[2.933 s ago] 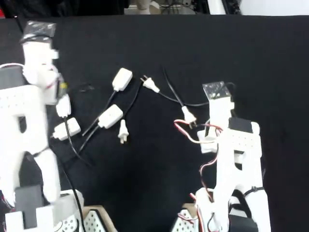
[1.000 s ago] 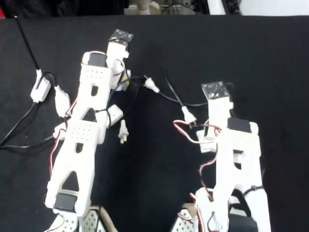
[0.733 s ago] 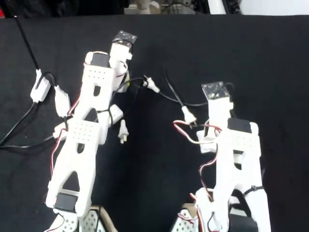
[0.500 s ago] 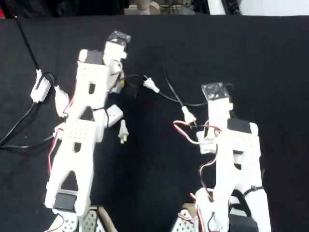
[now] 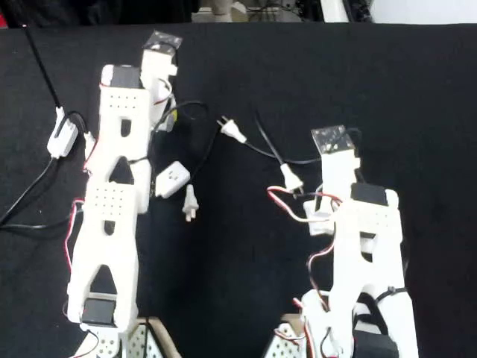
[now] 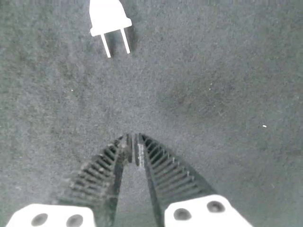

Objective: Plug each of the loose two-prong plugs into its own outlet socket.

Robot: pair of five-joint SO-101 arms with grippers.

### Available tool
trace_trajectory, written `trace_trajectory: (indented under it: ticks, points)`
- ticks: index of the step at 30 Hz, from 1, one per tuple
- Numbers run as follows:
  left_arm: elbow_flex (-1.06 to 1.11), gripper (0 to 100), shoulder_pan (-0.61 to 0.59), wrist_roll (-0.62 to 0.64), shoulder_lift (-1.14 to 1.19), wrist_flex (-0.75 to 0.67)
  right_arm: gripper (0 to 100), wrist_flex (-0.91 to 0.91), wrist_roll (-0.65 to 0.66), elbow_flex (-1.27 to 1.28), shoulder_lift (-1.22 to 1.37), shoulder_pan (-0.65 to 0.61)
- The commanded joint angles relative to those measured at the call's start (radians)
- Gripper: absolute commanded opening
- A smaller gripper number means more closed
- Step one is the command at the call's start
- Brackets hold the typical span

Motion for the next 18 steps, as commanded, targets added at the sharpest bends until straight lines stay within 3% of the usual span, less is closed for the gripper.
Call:
trace_trajectory:
  ticks: [1, 8, 18]
  points:
    - [0.26, 3, -0.013, 0.038, -0.269, 0.011, 1.5, -0.011, -0.003, -0.004, -0.001, -0.011]
    - [0.941, 3, 0.071, 0.018, -0.824, -0.026, 1.5, -0.011, -0.003, -0.004, -0.001, -0.012]
    - [1.965, 3, 0.193, -0.18, -1.665, -0.433, 1.5, 0.012, 0.005, -0.015, -0.001, -0.011]
